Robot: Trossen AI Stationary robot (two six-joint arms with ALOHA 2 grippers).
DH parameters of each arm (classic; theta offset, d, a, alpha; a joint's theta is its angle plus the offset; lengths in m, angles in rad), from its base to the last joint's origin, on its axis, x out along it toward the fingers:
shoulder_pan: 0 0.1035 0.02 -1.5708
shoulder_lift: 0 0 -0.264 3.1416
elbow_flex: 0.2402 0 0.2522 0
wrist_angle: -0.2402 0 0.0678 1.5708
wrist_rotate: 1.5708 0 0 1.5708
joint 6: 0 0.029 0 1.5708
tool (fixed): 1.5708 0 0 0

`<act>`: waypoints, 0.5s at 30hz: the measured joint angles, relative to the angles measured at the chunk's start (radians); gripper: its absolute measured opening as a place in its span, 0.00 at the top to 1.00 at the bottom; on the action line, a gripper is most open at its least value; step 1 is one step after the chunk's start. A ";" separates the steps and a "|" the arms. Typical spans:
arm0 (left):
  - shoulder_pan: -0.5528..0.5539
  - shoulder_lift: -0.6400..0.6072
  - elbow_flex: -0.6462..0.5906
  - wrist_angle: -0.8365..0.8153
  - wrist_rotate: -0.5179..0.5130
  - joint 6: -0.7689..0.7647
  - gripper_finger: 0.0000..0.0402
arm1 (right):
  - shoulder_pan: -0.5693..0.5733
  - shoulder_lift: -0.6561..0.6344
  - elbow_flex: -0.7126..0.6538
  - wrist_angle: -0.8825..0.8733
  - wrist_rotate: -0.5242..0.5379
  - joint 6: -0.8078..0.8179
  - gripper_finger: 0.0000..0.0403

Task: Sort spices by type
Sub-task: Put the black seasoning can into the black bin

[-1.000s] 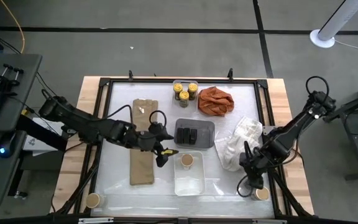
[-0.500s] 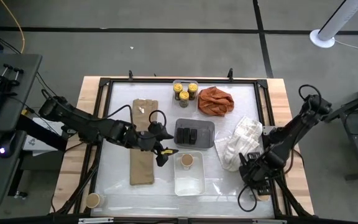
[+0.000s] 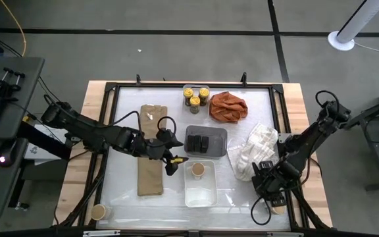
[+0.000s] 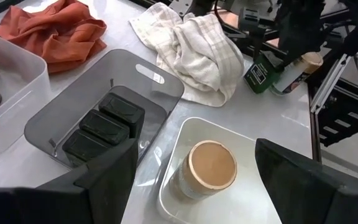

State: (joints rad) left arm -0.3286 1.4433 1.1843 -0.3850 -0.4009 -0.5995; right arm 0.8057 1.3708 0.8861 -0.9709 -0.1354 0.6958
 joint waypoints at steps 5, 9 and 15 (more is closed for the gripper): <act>0.000 0.000 0.000 -0.023 -0.003 0.001 0.23 | 0.000 0.000 0.000 0.005 0.063 0.007 0.27; 0.000 0.000 0.000 -0.024 -0.004 0.001 0.23 | -0.001 0.000 -0.001 0.022 0.077 0.011 0.27; 0.000 0.000 0.000 -0.031 -0.007 0.001 0.23 | 0.008 0.004 0.033 -0.004 0.088 -0.090 0.27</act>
State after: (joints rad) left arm -0.3286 1.4434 1.1843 -0.4164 -0.4081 -0.5987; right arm 0.8138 1.3750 0.9195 -0.9747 -0.0473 0.6062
